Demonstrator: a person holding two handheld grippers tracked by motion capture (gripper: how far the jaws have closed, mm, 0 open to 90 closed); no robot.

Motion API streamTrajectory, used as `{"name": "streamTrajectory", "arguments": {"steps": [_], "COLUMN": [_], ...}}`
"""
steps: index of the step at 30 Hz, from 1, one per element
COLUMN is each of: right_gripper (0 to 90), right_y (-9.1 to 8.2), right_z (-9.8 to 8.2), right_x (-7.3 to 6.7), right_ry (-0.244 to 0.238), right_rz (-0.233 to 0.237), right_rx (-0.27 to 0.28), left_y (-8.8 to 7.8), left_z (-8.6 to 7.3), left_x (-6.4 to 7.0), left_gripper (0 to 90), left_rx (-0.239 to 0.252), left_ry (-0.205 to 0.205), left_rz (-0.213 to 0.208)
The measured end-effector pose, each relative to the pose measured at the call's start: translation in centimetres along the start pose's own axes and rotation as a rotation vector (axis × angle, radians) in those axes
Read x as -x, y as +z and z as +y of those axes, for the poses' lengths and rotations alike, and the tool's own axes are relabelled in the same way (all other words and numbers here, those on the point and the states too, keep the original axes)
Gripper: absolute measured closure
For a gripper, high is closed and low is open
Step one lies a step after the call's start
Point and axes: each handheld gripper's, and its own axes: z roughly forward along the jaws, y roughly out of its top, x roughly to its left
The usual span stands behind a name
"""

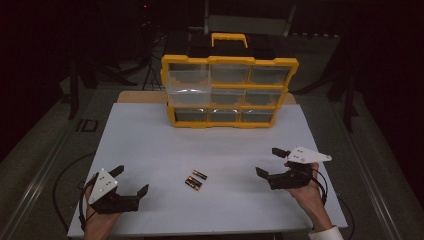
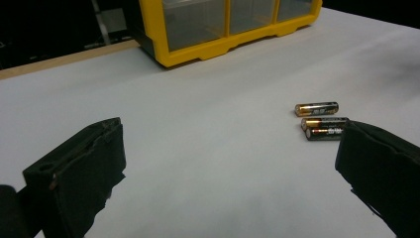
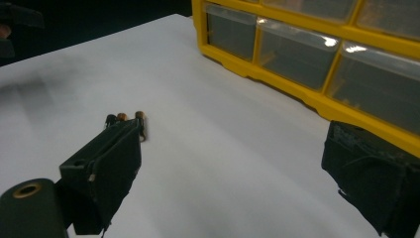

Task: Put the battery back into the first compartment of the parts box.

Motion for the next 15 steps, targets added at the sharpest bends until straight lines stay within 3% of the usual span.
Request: {"name": "streamTrajectory", "arguments": {"steps": [15], "right_gripper": [8.0], "right_y": [3.3], "right_z": [3.6], "right_x": [-1.0], "right_ry": [-0.036], "right_rz": [0.046], "right_rx": [-0.091], "left_y": [0.2], "left_z": [0.0], "left_x": [0.0], "left_gripper": [0.0], "left_rx": [-0.019], "left_ry": [0.005], "left_rz": [0.009]}}
